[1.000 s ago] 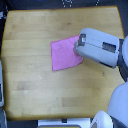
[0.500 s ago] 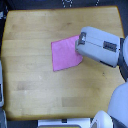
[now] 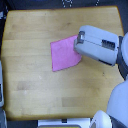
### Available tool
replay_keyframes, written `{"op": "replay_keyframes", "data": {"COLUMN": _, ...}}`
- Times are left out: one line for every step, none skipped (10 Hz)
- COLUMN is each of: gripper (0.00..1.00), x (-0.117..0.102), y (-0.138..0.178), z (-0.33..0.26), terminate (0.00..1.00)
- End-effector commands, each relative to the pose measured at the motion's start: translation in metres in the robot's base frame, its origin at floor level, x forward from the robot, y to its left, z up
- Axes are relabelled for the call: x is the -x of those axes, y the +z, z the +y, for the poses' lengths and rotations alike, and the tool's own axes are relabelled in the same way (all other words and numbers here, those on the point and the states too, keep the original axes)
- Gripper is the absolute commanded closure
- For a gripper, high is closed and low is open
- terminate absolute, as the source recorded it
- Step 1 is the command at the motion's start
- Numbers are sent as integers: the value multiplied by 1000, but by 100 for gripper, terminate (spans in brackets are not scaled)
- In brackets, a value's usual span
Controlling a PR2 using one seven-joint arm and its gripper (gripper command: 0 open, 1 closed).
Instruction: Folding a cloth
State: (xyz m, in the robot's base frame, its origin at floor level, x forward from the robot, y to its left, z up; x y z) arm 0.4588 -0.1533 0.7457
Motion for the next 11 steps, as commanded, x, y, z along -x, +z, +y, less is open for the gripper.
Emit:
{"op": "replay_keyframes", "data": {"gripper": 100, "x": -22, "y": 42, "z": 74, "terminate": 0}}
{"op": "replay_keyframes", "data": {"gripper": 100, "x": -19, "y": 49, "z": 88, "terminate": 0}}
{"op": "replay_keyframes", "data": {"gripper": 100, "x": -13, "y": 55, "z": 111, "terminate": 0}}
{"op": "replay_keyframes", "data": {"gripper": 100, "x": -8, "y": 56, "z": 127, "terminate": 0}}
{"op": "replay_keyframes", "data": {"gripper": 100, "x": 1, "y": 54, "z": 148, "terminate": 0}}
{"op": "replay_keyframes", "data": {"gripper": 100, "x": 23, "y": 54, "z": 181, "terminate": 0}}
{"op": "replay_keyframes", "data": {"gripper": 100, "x": 28, "y": 55, "z": 187, "terminate": 0}}
{"op": "replay_keyframes", "data": {"gripper": 100, "x": 56, "y": 55, "z": 209, "terminate": 0}}
{"op": "replay_keyframes", "data": {"gripper": 100, "x": 60, "y": 55, "z": 212, "terminate": 0}}
{"op": "replay_keyframes", "data": {"gripper": 100, "x": 69, "y": 51, "z": 229, "terminate": 0}}
{"op": "replay_keyframes", "data": {"gripper": 100, "x": 69, "y": 50, "z": 231, "terminate": 0}}
